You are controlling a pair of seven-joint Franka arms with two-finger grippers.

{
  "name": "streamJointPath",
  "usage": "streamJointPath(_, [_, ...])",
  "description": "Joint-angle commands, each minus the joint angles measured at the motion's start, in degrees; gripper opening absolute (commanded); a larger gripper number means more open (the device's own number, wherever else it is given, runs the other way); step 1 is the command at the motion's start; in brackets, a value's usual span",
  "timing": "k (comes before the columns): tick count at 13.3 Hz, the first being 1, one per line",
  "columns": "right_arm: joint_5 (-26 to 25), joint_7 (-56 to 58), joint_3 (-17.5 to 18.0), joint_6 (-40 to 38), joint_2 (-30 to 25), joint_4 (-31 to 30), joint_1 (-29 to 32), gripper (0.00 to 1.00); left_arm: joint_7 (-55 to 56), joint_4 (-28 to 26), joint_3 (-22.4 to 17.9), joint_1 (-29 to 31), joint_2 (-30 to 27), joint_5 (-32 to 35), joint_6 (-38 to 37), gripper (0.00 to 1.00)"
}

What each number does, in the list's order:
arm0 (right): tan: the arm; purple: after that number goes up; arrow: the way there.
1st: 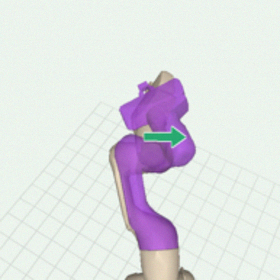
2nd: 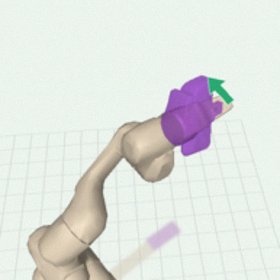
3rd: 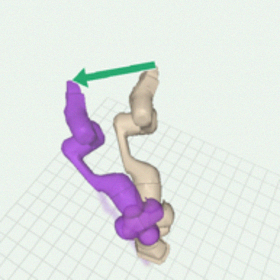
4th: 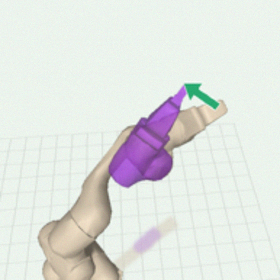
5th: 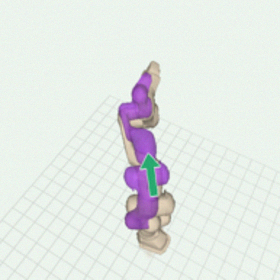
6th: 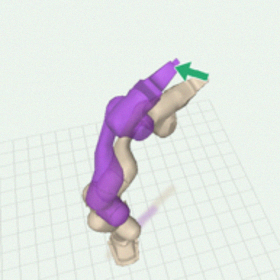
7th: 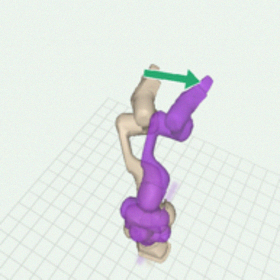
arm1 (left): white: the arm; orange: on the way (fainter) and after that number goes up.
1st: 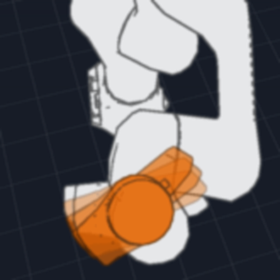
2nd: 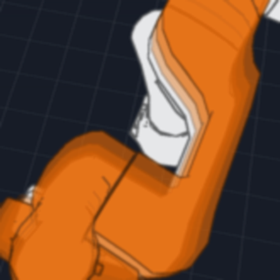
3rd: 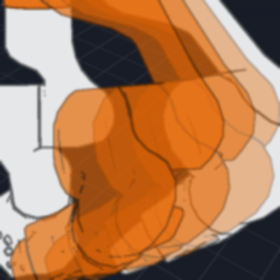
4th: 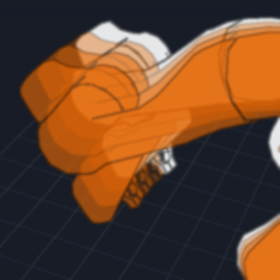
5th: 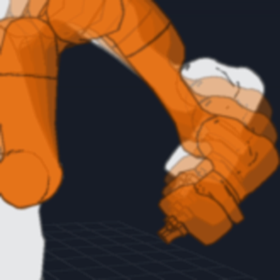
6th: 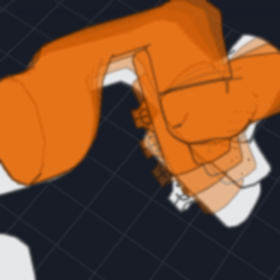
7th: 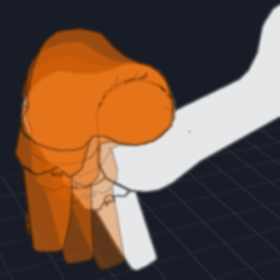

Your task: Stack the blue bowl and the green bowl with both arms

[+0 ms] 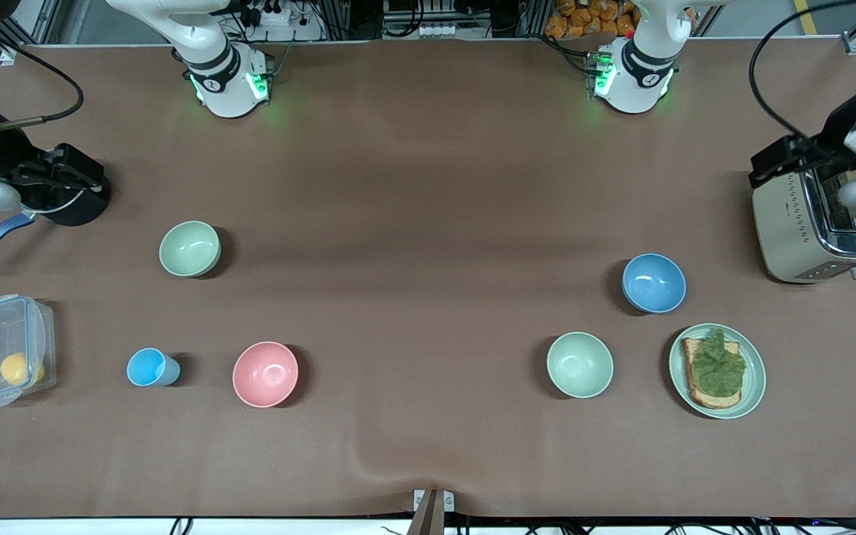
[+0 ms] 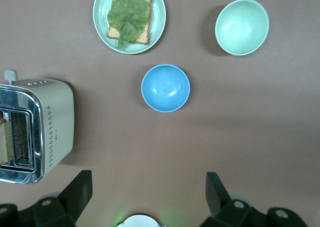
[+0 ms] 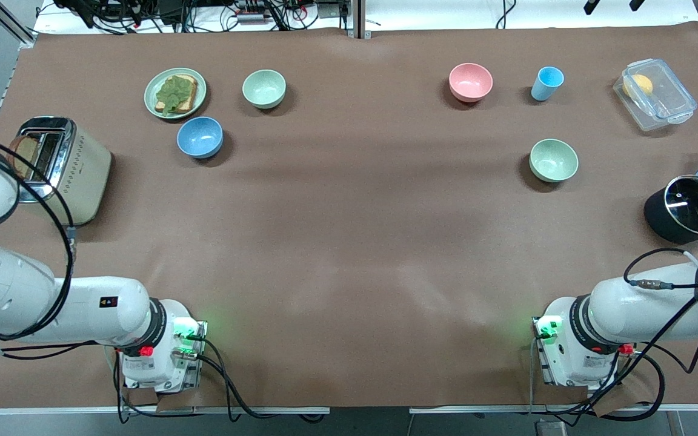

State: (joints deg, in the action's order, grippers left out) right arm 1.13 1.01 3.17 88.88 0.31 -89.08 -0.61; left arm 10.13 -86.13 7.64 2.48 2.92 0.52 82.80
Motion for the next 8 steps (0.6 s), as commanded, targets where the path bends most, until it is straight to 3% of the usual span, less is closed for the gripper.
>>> streamJointPath(1, [0.1, -0.7, -0.5, 2.0, -0.2, -4.4, -0.1, 1.00, -0.4, -0.8, -0.2, 0.9, 5.8, -0.1, 2.4, 1.00])
streamJointPath(6, [0.2, 3.4, -0.8, 11.7, -0.1, -16.5, 5.3, 1.00, -0.1, -12.4, 0.1, 5.8, 7.6, -0.9, 16.0, 1.00])
streamJointPath(8, [0.2, 6.4, -0.8, 15.7, 0.5, -20.6, 6.7, 1.00, -0.3, -14.5, 0.1, 5.5, 9.5, -0.2, 19.1, 1.00])
